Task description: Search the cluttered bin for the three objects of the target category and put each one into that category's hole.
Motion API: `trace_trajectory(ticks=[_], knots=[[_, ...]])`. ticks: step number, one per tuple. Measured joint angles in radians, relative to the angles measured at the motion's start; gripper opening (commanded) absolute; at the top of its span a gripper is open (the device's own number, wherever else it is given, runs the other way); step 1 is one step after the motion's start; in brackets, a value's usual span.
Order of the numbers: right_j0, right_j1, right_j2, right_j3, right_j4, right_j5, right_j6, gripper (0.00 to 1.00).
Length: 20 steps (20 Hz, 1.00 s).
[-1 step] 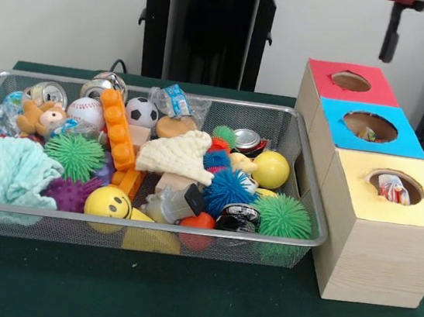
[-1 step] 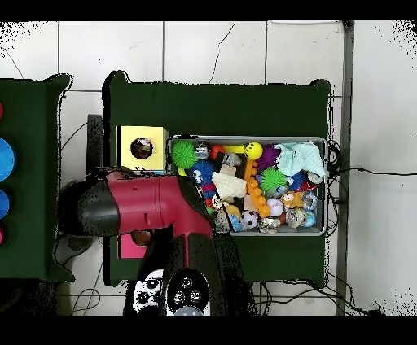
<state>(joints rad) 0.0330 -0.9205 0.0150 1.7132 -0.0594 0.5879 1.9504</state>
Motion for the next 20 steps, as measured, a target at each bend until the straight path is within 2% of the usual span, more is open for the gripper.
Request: trace_trajectory(ticks=[8,9,14,15,20], knots=[[-0.102,-0.005,0.043,0.15,-0.073,-0.296,0.0,1.0],[-0.127,0.007,0.059,0.18,-0.1,-0.362,0.0,1.0],[-0.142,0.041,0.068,0.224,-0.161,-0.448,0.0,1.0],[-0.131,0.056,0.067,0.24,-0.187,-0.465,0.0,1.0],[-0.073,0.08,0.055,0.258,-0.22,-0.468,0.0,1.0]])
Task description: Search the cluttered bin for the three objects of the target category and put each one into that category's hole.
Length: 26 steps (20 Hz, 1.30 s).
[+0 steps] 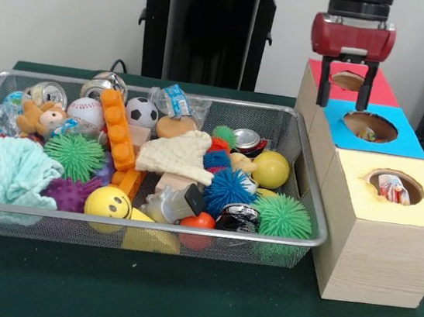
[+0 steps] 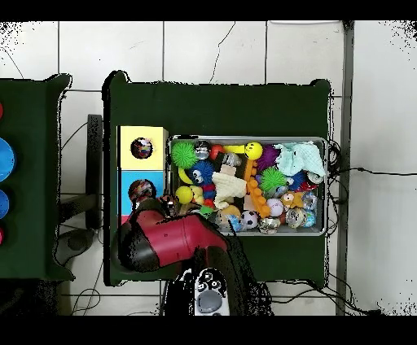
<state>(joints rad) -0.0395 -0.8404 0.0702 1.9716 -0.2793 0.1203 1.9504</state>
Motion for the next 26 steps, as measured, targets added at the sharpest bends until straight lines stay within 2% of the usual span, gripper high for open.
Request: trace_trajectory(ticks=[1,7,16,26], knots=[[0.031,0.006,-0.006,0.003,-0.003,0.0,0.0,1.0],[0.095,0.007,-0.013,0.018,-0.004,0.0,0.0,1.0],[0.097,0.007,-0.021,0.051,-0.004,0.0,0.0,1.0],[0.097,0.0,-0.022,0.053,-0.004,0.0,0.0,1.0]])
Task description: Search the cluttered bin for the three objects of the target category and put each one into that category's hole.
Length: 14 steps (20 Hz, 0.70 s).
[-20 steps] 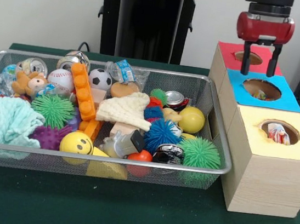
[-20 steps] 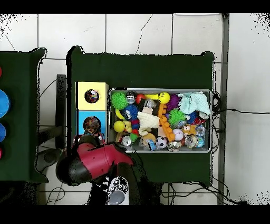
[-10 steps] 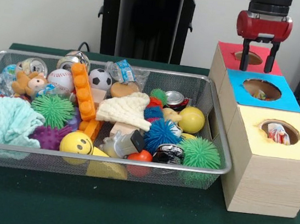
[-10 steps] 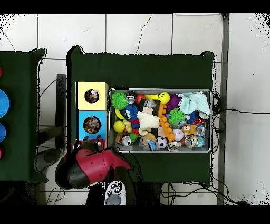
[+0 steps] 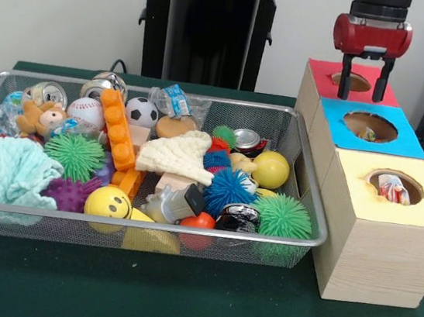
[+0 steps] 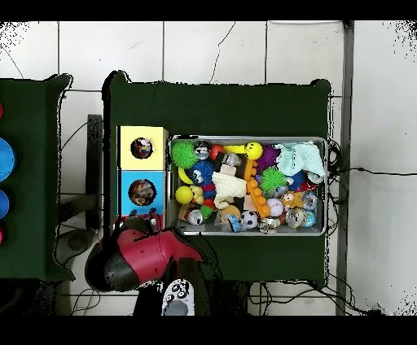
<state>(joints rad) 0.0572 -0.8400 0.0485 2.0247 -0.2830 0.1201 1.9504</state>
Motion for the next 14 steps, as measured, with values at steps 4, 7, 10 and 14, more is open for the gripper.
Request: trace_trajectory(ticks=[4,7,10,14], knots=[[-0.013,-0.019,0.007,0.0,0.016,0.043,0.0,1.0],[-0.023,-0.036,0.014,0.0,0.032,0.106,0.0,1.0],[-0.037,-0.055,0.024,0.0,0.05,0.188,0.0,1.0],[-0.048,-0.074,0.028,0.0,0.07,0.249,0.0,1.0]])
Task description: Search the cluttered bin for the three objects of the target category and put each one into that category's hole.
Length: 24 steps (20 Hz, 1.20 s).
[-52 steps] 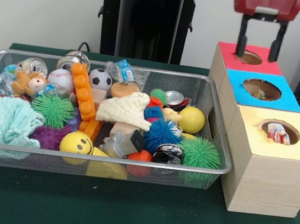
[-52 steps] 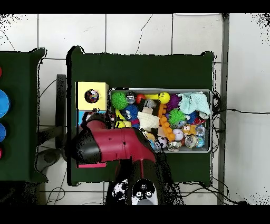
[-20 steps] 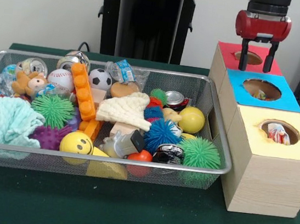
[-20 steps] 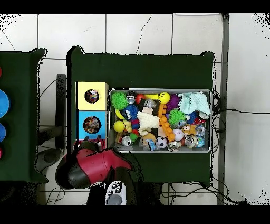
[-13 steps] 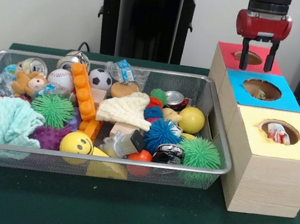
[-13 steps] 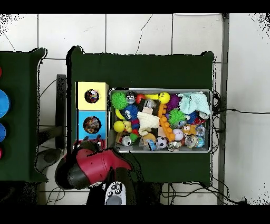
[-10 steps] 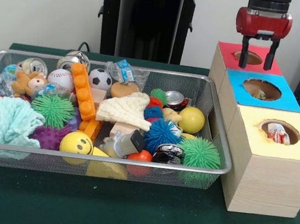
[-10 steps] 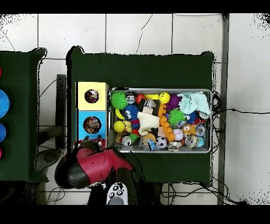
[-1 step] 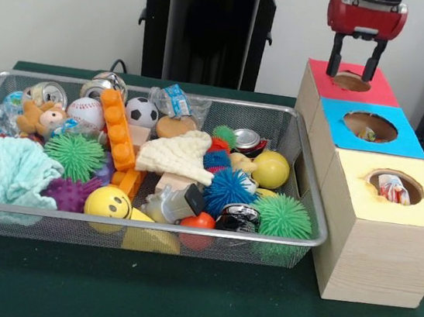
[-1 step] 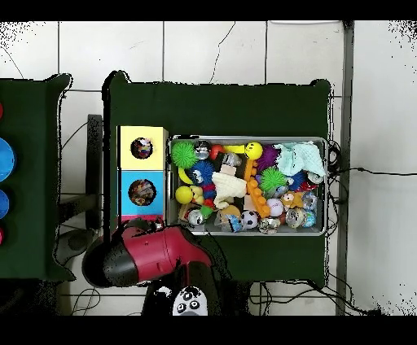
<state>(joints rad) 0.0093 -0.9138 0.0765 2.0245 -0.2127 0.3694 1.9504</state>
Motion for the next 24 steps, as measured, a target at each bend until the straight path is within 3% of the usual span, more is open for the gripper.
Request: trace_trajectory(ticks=[24], knots=[[0.0,-0.026,0.032,-0.019,0.044,0.1,0.0,1.0]])
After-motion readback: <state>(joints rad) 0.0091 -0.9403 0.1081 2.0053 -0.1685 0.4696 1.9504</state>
